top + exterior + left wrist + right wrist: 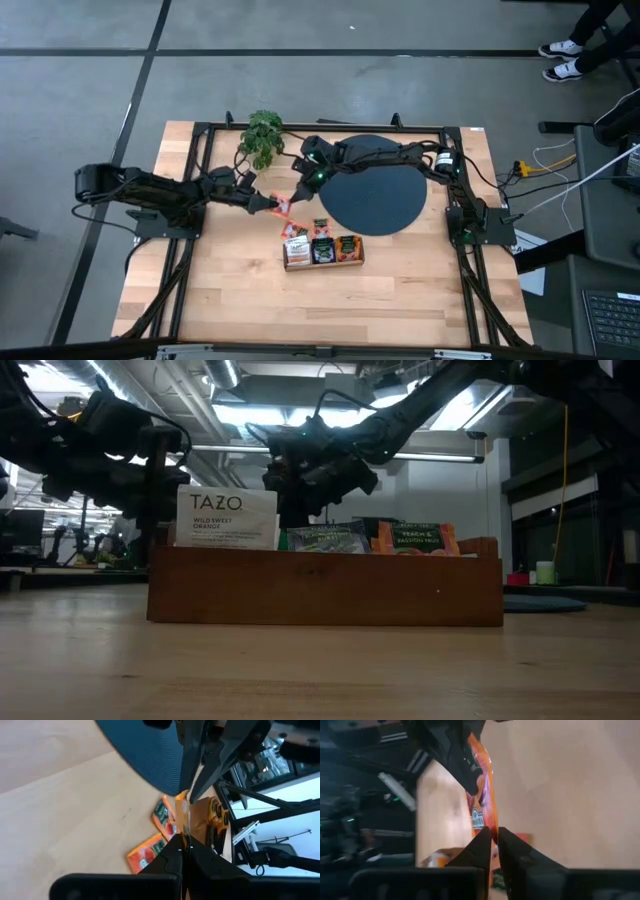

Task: Pick & Place Tea
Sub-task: Put the top orange tea bag into the right section of the wooden organizer

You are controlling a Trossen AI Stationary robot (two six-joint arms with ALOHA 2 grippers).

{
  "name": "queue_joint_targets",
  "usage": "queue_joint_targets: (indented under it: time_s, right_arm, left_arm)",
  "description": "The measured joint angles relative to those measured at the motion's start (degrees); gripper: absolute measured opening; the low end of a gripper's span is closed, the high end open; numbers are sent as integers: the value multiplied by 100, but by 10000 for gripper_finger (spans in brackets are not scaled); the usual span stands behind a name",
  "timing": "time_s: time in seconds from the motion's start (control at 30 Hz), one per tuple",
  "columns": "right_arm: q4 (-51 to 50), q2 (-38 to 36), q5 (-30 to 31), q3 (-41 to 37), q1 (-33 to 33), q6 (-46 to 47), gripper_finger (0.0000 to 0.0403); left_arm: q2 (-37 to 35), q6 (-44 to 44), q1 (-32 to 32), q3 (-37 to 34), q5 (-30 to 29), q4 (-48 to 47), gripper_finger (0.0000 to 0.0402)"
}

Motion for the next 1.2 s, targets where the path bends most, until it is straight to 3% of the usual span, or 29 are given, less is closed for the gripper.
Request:
queue_joint_targets:
  time_s: [0.17, 0.33, 0.57, 0.77, 0.9, 1.2]
  right_arm:
    - [-116, -5, -592, 0, 0, 466, 44]
    - [-932, -397, -419, 0, 74, 385, 45]
    - [-2299, -1662, 1169, -3, 356, 204, 46]
    - [-3803, -2624, 3253, 0, 745, 499, 46]
    - [-4823, -2972, 4361, 0, 1022, 1036, 46]
    - [-6892, -3199, 5634, -2, 1364, 1746, 46]
  left_arm:
    - [0, 187, -383, 205, -195, -6, 3]
    - [0, 350, -644, 454, -140, -90, 3]
    - [-2, 866, -1189, 1427, 186, -1397, 3]
    - [94, 1801, -1582, 2621, 253, -3590, 3]
    - [393, 2258, -1704, 3291, 355, -4291, 3]
    - [1706, 2872, -1767, 4884, 533, -5334, 3]
